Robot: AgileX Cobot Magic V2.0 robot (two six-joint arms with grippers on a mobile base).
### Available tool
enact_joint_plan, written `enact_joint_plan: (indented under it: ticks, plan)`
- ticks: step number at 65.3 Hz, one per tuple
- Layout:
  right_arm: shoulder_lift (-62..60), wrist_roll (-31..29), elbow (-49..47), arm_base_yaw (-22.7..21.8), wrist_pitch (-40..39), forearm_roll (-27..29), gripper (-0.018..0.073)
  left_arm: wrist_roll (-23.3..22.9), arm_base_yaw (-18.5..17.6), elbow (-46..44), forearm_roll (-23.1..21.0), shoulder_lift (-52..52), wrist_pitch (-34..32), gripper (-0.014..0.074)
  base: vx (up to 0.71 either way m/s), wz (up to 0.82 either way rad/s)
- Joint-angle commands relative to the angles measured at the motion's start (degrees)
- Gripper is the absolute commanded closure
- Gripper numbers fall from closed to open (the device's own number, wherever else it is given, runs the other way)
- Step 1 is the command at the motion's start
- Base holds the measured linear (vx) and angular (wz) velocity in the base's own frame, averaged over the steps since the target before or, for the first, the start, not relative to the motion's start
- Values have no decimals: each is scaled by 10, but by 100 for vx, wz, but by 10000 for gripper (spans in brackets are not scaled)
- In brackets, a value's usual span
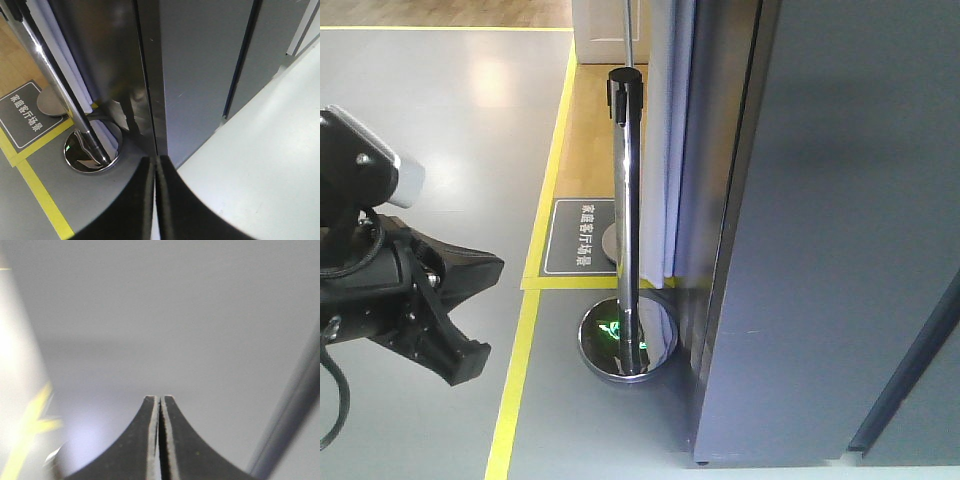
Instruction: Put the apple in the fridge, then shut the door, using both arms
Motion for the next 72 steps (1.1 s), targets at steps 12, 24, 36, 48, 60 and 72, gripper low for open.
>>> enact_joint_plan:
  ticks: [12,24,36,48,60,72]
  plan:
    - [-128,3,55,75,80,-1,561,-1,1,-15,-4,-10,-37,602,0,0]
    - [-210,15,87,79,180,-6,561,-1,1,-15,-4,-10,-37,602,0,0]
    - [-284,33,111,79,279,-29,561,-1,1,-15,-4,-10,-37,602,0,0]
    - [-326,64,138,79,359,-85,561,-1,1,-15,-4,-10,-37,602,0,0]
    - [-332,71,139,79,407,-101,561,-1,1,-15,-4,-10,-37,602,0,0]
    - [-332,71,139,79,409,-99,561,-1,1,-15,-4,-10,-37,602,0,0]
